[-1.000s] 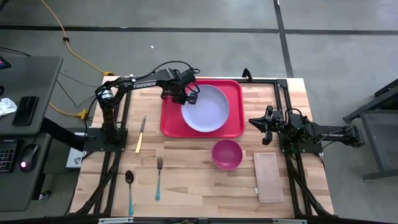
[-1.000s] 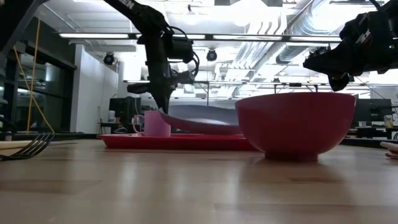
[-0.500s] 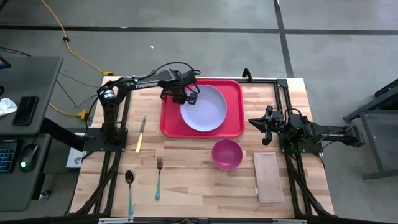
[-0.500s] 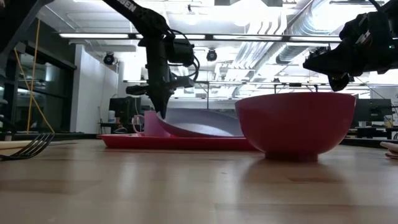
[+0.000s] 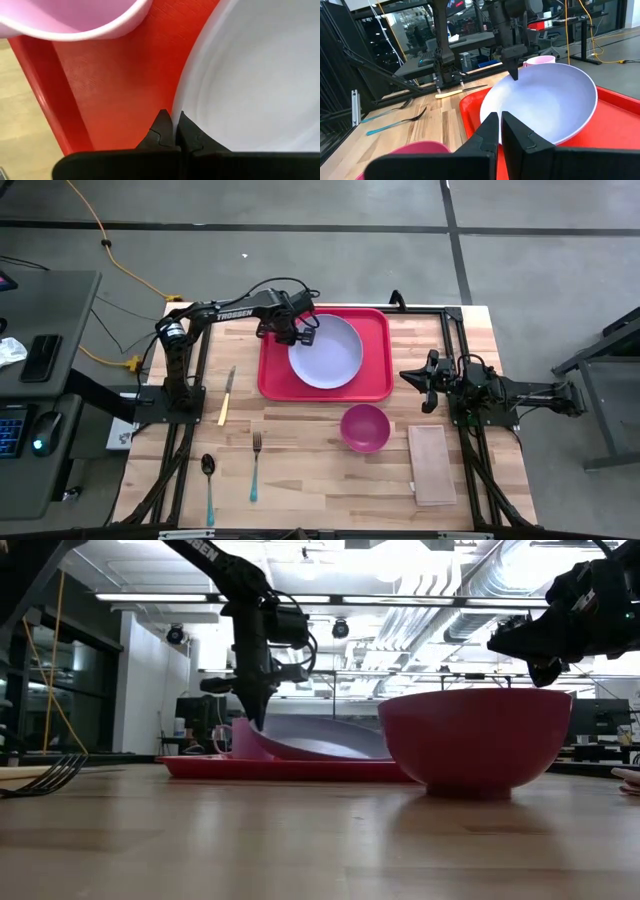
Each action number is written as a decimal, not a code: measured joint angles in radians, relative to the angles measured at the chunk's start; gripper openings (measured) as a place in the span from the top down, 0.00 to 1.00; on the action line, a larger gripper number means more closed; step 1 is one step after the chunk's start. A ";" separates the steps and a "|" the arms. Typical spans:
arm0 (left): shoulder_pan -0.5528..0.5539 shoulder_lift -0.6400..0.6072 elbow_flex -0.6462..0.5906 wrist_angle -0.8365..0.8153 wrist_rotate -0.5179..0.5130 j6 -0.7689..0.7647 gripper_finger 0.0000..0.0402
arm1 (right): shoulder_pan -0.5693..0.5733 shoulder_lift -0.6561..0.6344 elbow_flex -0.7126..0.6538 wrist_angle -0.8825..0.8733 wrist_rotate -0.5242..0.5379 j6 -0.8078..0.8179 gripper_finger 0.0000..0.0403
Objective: Set up tray
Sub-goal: Put the blue plate at the bottom of the pink mug on the orange serving tray
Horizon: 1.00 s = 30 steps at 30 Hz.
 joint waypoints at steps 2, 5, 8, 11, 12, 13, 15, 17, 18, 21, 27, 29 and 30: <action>0.000 0.000 0.000 -0.018 0.000 0.000 0.97 | 0.000 0.000 0.000 0.000 0.000 0.000 1.00; 0.000 0.000 0.000 -0.033 -0.004 0.002 0.97 | 0.000 0.000 0.000 0.000 0.000 0.000 1.00; 0.000 0.000 0.000 -0.037 -0.004 0.006 0.97 | 0.000 0.000 0.000 0.000 0.000 -0.001 1.00; 0.000 0.004 0.000 -0.036 -0.005 0.006 0.97 | 0.000 0.000 0.000 0.000 0.000 -0.001 1.00; 0.000 0.009 0.000 -0.034 -0.004 0.006 0.97 | 0.000 0.000 0.000 0.000 0.000 -0.001 1.00; 0.000 0.013 0.000 -0.036 0.000 0.006 0.97 | 0.000 0.000 0.000 0.000 0.000 0.000 1.00; 0.000 0.025 0.000 -0.031 0.005 0.008 0.97 | 0.000 0.000 0.000 0.000 0.000 0.000 1.00; 0.000 0.039 0.000 -0.021 0.010 0.009 0.97 | 0.000 0.000 0.000 0.000 0.000 0.001 1.00; 0.000 0.047 0.000 -0.022 0.013 0.008 0.97 | 0.000 0.000 0.000 0.000 0.000 0.001 1.00; 0.000 0.062 0.000 -0.020 0.022 0.008 0.97 | 0.000 0.000 0.000 0.000 0.000 0.001 1.00; 0.000 0.074 0.000 -0.009 0.023 0.017 0.97 | 0.000 0.000 0.000 0.000 0.000 0.002 1.00; 0.000 0.073 0.001 -0.007 0.015 0.018 0.97 | 0.000 0.000 0.000 0.000 0.000 0.002 1.00; 0.000 0.073 0.001 -0.009 0.009 0.018 0.97 | 0.000 0.000 0.000 0.000 0.000 0.002 1.00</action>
